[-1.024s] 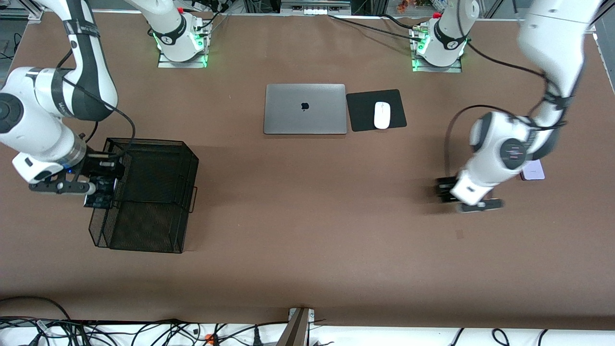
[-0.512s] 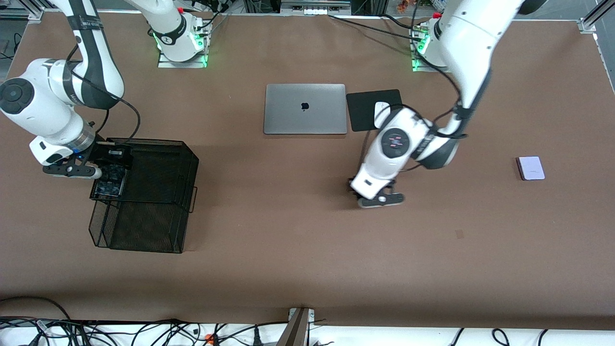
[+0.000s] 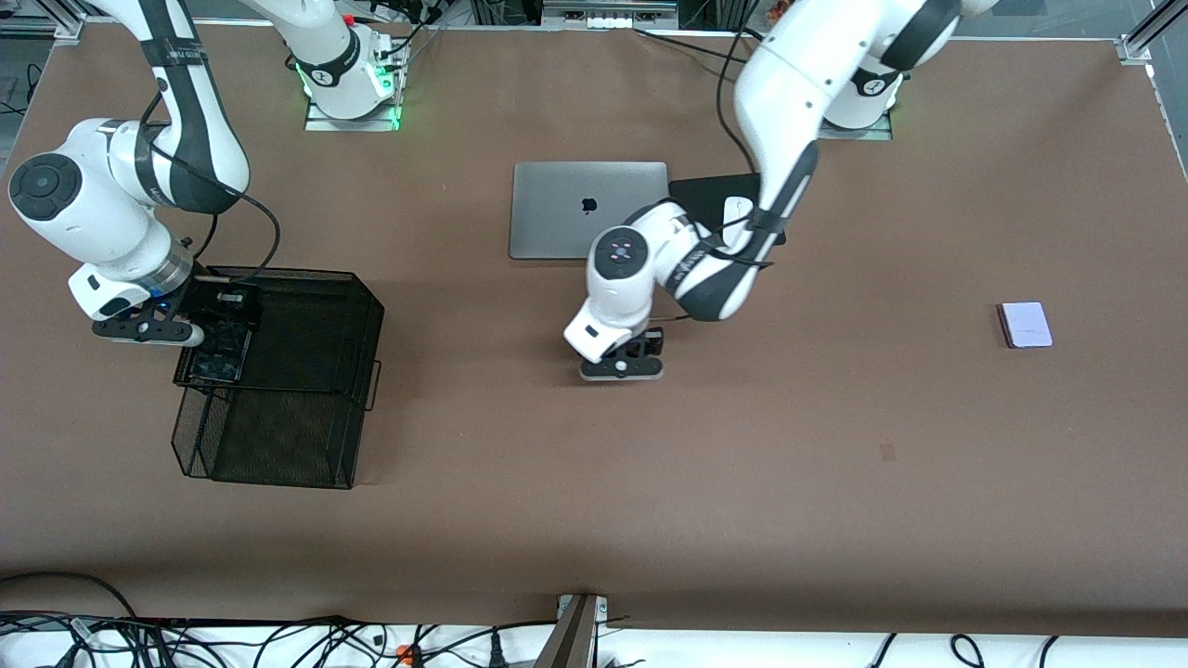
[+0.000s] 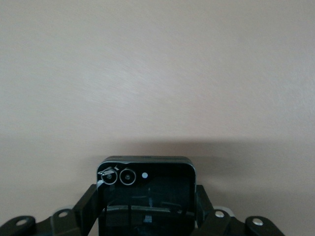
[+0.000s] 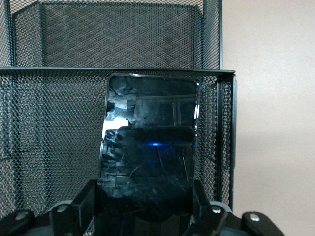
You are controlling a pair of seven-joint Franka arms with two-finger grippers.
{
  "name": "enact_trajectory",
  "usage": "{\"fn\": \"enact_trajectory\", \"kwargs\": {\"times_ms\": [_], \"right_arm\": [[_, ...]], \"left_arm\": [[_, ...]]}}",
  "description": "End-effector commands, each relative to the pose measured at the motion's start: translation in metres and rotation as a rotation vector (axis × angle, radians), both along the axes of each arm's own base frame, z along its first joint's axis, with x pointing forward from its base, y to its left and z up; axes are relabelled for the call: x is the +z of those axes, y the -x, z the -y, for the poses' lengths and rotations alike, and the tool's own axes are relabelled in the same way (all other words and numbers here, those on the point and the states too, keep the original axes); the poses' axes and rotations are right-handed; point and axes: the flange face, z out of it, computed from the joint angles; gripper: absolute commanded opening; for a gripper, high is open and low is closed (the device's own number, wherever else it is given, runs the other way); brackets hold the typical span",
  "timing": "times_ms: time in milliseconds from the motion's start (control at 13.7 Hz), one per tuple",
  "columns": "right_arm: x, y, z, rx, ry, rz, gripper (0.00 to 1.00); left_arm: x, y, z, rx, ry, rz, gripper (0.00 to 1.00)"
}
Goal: Place phones with both arms
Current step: 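Set the flip phone near the laptop while the right gripper releases the black phone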
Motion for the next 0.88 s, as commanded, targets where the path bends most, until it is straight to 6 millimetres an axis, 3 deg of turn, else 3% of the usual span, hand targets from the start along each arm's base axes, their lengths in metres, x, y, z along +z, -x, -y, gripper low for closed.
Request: {"fn": "enact_trajectory", "kwargs": {"times_ms": [0,146,220,293,366,439,512,585,732,805], "right_arm": [[-0.004,-0.001,0.0,0.003,-0.011,0.027,0.0],[-0.007,-0.003,0.001,0.0,-0.01,0.033,0.0],[-0.011,-0.004,0.001,-0.001,-0.006,0.038,0.0],[-0.014,-0.005,0.002,-0.002,-0.004,0.036,0.0],[-0.015,-0.005,0.001,-0.001,-0.003,0.036,0.0],[-0.015,-0.005,0.001,-0.001,-0.003,0.036,0.29],[-0.014,-0.006,0.001,-0.002,-0.004,0.04,0.68],[-0.013,-0.007,0.001,-0.007,-0.009,0.043,0.75],[-0.01,-0.008,0.0,-0.008,-0.013,0.047,0.9],[-0.007,-0.01,0.0,-0.006,-0.013,0.048,0.97]], "left_arm": [[-0.014,-0.004,0.015,0.019,-0.023,0.019,0.0],[-0.016,-0.002,0.016,0.023,-0.024,0.016,0.0],[-0.016,-0.002,0.015,0.028,-0.024,0.017,0.57],[-0.016,-0.004,0.014,0.034,-0.026,0.022,1.0],[-0.012,-0.006,0.013,0.047,-0.022,0.027,1.0],[-0.007,-0.008,0.012,0.054,-0.017,0.029,1.0],[0.002,-0.012,0.009,0.063,-0.015,0.029,1.0],[0.014,-0.015,0.004,0.069,-0.035,0.014,1.0],[0.059,-0.038,-0.031,0.137,-0.053,-0.037,1.0],[0.076,-0.039,-0.041,0.138,-0.049,-0.086,1.0]]}}
